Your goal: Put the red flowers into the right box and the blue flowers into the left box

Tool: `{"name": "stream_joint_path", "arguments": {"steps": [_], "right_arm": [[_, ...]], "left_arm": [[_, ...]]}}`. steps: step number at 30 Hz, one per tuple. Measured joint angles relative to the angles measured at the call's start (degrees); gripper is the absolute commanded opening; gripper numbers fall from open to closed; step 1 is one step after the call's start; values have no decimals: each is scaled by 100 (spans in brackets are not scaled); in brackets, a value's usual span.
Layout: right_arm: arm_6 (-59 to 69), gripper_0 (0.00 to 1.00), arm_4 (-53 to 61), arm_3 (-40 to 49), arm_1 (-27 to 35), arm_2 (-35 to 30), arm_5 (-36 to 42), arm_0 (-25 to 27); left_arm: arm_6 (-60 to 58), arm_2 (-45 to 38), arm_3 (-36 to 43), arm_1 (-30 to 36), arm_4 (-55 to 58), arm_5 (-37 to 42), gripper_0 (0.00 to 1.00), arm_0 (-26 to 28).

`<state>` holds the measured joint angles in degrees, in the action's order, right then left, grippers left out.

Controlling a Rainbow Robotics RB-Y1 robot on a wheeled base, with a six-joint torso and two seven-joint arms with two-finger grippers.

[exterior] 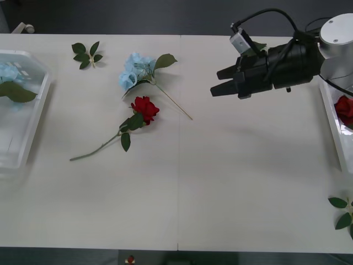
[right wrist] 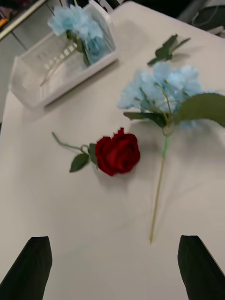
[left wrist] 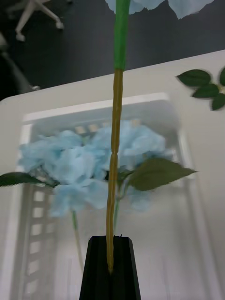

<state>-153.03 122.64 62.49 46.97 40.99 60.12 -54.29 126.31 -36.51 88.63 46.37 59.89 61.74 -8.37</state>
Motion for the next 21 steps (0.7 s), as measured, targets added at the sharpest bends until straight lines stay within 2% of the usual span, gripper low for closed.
{"name": "stream_joint_path", "arguments": {"steps": [4, 7, 10, 15, 16, 18, 19, 20, 21], "right_arm": [[0, 80, 699, 319, 614, 423, -68, -8], [0, 80, 1241, 469, 916, 564, -62, 16], [0, 80, 1747, 514, 976, 499, -62, 186], [0, 80, 2055, 514, 972, 339, -40, 507], [0, 80, 2055, 514, 972, 337, -1, 528], [0, 80, 2010, 541, 974, 337, 122, 529], [0, 80, 1928, 595, 980, 330, 173, 528], [0, 80, 1793, 688, 996, 317, 216, 528], [0, 80, 1610, 807, 1026, 286, 246, 528]], "left_arm": [[0, 12, -671, 0, -416, -363, 0, 80], [0, 195, -1143, 0, -697, -945, 0, 76], [0, 529, -1449, 0, -729, -1356, 0, 76], [0, 819, -1604, 0, -730, -1359, 3, 76], [0, 825, -1604, -1, -730, -1359, 8, 76], [0, 824, -1604, -1, -732, -1359, 25, 76], [0, 824, -1604, -1, -732, -1359, 42, 76], [0, 824, -1604, -1, -732, -1359, 52, 76], [0, 824, -1604, -1, -730, -1359, 58, 76]]}}
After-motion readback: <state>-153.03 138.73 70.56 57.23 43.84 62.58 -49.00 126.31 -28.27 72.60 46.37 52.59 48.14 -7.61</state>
